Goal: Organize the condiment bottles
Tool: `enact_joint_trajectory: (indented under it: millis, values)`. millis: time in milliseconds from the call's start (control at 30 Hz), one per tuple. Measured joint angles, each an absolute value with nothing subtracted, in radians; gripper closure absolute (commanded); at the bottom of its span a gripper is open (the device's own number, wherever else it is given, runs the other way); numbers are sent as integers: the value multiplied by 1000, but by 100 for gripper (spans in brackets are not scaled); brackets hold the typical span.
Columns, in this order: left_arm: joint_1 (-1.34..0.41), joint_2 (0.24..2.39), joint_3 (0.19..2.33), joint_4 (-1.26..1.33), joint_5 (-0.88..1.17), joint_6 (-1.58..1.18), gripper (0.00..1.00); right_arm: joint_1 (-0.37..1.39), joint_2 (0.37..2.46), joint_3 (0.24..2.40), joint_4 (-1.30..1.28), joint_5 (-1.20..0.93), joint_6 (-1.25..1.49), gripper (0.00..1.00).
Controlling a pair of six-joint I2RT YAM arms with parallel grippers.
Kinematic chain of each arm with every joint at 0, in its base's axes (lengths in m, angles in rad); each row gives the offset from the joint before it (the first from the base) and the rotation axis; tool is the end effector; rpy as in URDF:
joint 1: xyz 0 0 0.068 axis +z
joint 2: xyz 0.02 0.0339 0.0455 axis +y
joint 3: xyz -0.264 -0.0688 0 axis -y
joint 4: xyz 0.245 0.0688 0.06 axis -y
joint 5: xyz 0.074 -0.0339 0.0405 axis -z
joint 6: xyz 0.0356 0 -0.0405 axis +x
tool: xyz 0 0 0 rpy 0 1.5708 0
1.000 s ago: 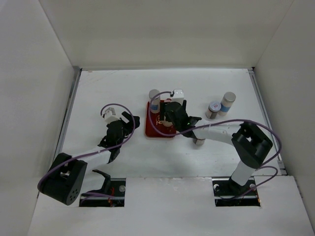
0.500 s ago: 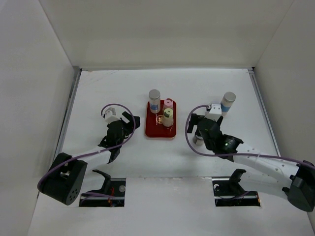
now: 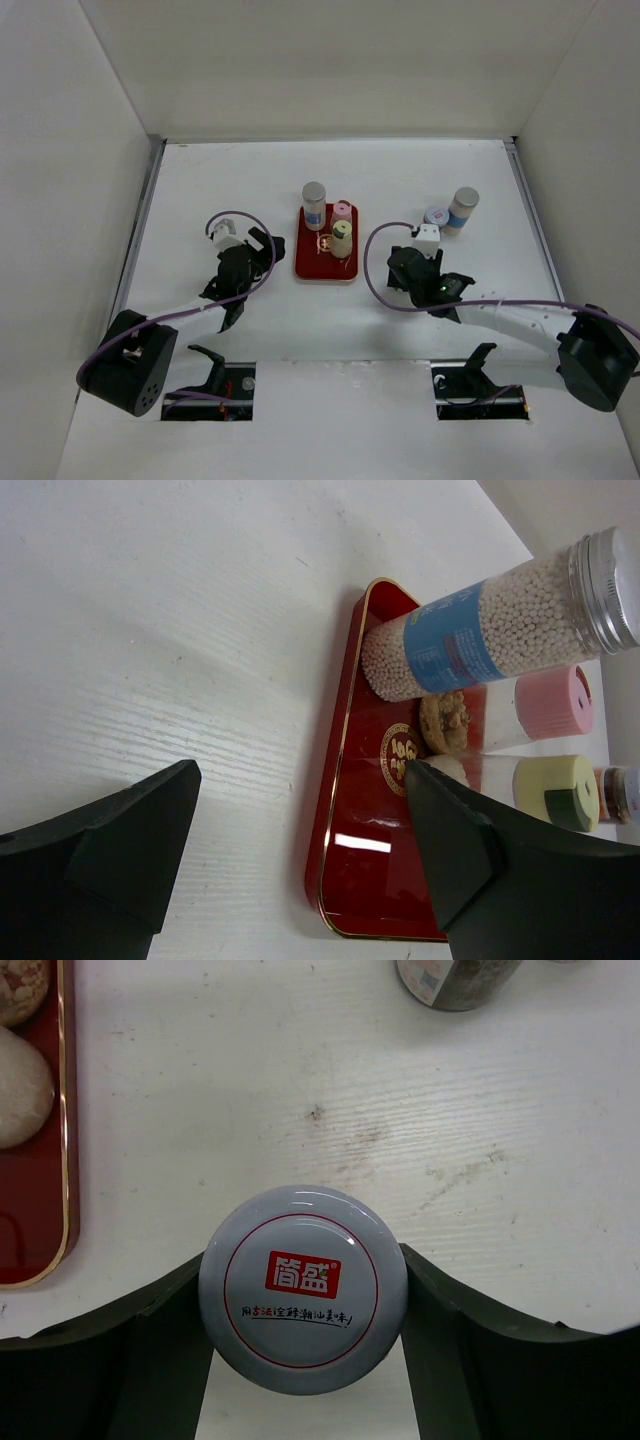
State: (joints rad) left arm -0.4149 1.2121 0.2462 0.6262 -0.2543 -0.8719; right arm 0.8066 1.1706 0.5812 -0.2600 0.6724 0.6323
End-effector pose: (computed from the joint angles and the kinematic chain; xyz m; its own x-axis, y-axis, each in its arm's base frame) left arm 0.2034 -0.0798 0.1572 -0.3287 -0.6649 -0.6708 -0.1221 0.7342 -0.6679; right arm 0.1692 0.1445 0.1939 -0.5847 0.0582 -0.8092 0.0811 0.9966 0.0130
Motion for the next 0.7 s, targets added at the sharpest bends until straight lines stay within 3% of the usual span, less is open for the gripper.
enact_joint_trajectory:
  millis: [333, 700]
  values:
    - [-415, 1214, 246, 626, -253, -872, 17, 941, 1198, 714, -205, 677, 581, 43]
    - [-413, 1214, 246, 632, -253, -872, 17, 957, 1479, 881, -15, 603, 533, 43]
